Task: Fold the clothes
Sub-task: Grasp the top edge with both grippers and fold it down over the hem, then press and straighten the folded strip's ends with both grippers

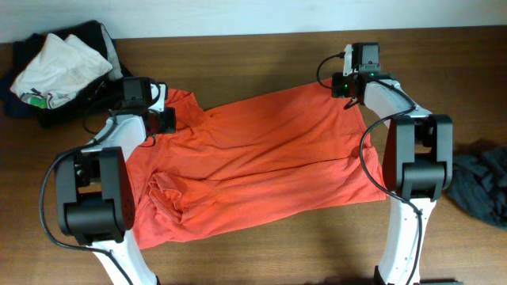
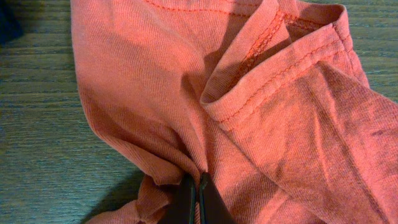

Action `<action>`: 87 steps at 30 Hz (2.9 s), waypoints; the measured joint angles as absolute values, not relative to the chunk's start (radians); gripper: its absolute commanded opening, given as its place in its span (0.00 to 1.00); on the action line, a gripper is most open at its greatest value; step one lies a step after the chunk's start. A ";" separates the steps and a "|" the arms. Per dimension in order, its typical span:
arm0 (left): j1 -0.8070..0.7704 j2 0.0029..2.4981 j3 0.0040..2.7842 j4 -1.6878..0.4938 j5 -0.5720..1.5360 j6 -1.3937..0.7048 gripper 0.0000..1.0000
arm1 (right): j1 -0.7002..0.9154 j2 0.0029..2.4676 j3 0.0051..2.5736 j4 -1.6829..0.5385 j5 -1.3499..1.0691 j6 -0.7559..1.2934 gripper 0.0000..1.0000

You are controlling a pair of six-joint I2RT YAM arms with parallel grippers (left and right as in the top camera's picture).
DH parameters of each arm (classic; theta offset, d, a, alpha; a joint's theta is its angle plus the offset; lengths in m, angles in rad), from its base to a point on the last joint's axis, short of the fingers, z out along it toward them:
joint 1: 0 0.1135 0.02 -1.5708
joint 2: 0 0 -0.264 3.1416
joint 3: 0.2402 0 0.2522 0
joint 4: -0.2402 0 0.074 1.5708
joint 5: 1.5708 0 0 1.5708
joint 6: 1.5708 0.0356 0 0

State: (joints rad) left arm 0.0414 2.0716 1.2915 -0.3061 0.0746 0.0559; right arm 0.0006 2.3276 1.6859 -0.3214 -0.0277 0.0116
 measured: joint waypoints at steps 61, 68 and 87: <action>0.173 1.577 1.038 -1.117 0.233 -0.053 0.01 | -0.238 1.975 1.790 -1.477 0.007 0.180 0.87; 0.042 1.542 1.050 -1.113 0.293 -0.027 0.01 | -0.233 1.970 1.541 -1.357 -0.274 -0.017 0.04; 0.147 1.788 0.917 -0.908 0.418 -0.028 0.00 | -0.187 1.938 1.176 -1.087 -0.123 0.342 0.04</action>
State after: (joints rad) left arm 0.1474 1.7882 0.9173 -0.9077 0.4183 -0.0277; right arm -0.1875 1.9381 1.1755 -1.0866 -0.1226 0.3420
